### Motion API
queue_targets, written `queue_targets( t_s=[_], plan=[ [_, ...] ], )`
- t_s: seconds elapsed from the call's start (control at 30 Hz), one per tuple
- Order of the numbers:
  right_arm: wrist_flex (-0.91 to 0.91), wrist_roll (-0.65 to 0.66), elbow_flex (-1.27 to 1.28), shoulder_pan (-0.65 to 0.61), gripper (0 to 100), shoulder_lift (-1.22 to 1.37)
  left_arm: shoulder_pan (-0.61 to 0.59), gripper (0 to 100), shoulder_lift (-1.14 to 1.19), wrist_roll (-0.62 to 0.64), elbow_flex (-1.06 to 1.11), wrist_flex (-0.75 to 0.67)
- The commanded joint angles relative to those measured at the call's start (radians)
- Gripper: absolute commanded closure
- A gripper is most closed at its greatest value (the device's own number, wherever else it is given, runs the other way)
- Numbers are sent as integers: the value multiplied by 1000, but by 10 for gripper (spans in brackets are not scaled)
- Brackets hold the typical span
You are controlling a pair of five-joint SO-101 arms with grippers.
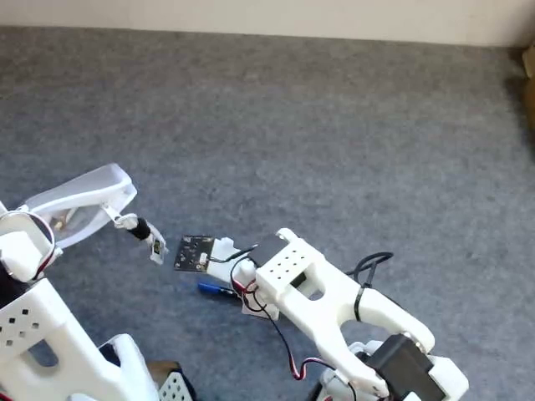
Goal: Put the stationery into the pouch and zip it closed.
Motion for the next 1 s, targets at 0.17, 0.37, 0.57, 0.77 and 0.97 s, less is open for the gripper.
queue_targets(
  t_s=[0.17, 0.37, 0.57, 0.77, 0.97],
  plan=[
    [-1, -192, -84, -107, 818, -44, -10, 994, -7, 12, -4, -26],
    [-45, -203, -81, -156, 818, -36, 2, 994, -7, 12, 18, -48],
    [-196, -203, -76, -160, 818, -35, 18, 994, -7, 12, 18, -46],
    [-202, -203, -79, -162, 818, -33, 18, 994, -7, 11, 18, -46],
    [-266, -203, -79, -162, 818, 74, 18, 994, -7, 11, 18, -46]
  ],
)
